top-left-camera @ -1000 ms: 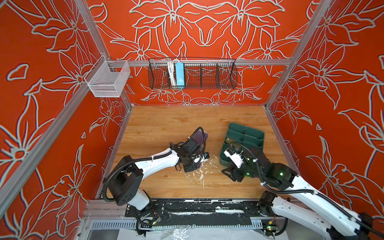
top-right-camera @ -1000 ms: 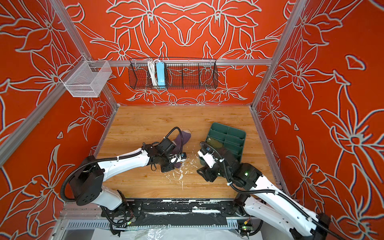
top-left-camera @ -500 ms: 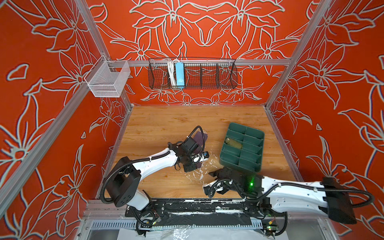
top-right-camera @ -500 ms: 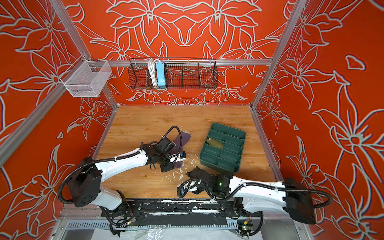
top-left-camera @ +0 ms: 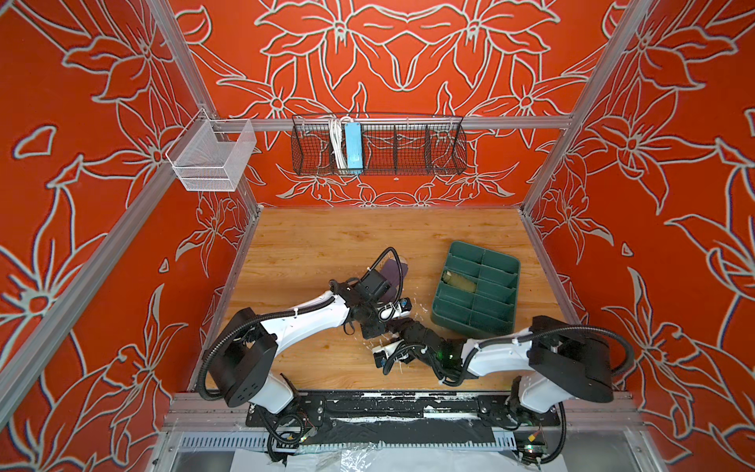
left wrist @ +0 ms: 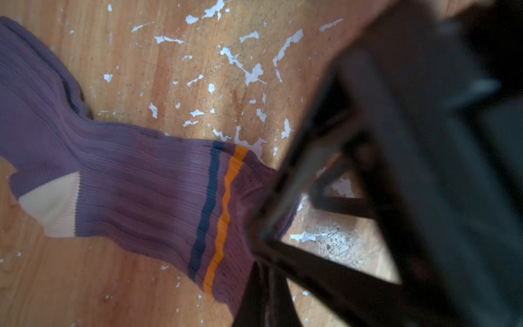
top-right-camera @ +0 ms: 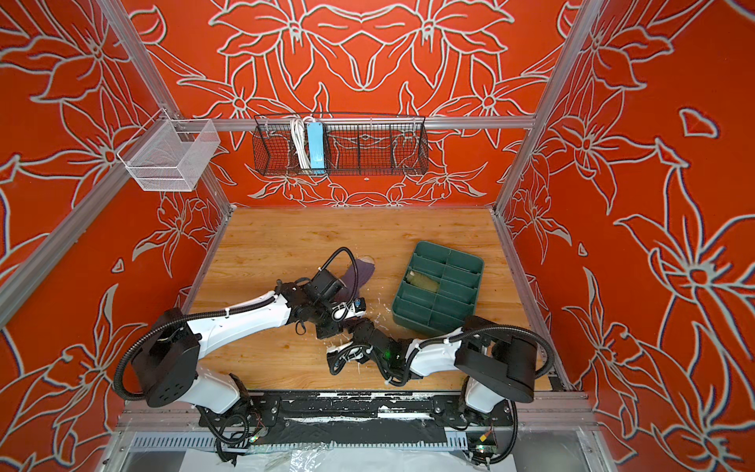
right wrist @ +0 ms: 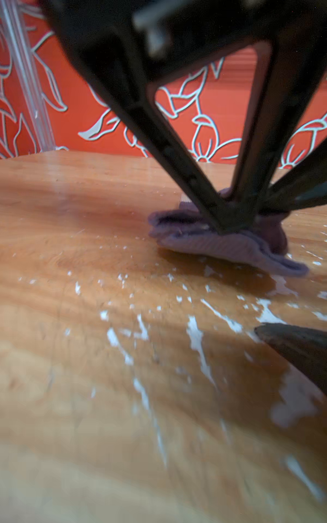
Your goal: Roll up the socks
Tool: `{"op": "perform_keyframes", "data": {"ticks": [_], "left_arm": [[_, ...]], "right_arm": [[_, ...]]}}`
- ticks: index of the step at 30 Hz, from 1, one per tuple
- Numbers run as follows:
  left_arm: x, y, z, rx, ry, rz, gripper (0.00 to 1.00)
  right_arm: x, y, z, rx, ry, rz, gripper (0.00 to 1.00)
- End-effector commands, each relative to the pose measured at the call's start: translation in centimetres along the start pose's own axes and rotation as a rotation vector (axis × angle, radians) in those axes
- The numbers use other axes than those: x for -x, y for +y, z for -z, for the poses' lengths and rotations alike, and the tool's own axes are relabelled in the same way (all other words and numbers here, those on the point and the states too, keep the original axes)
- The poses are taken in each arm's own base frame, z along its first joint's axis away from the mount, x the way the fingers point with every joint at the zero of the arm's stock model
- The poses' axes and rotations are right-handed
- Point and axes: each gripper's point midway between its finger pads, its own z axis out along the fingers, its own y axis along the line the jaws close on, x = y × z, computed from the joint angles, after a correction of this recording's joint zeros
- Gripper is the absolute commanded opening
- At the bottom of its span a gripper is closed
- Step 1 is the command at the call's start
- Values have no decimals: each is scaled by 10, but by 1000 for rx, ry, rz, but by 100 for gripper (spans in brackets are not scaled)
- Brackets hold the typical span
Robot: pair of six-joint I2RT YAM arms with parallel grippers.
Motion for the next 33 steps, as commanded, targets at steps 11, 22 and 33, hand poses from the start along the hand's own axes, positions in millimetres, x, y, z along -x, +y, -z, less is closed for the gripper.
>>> {"op": "perform_keyframes", "data": {"ticks": [11, 22, 33], "left_arm": [[-4, -6, -6, -51, 21, 17, 0], [4, -8, -5, -70, -5, 46, 0], [28, 35, 97, 327, -338, 116, 96]], "right_arm": [[-16, -14, -9, -108, 27, -6, 46], [-18, -2, -19, -68, 44, 0, 4], [-13, 55, 16, 370, 37, -116, 0]]}}
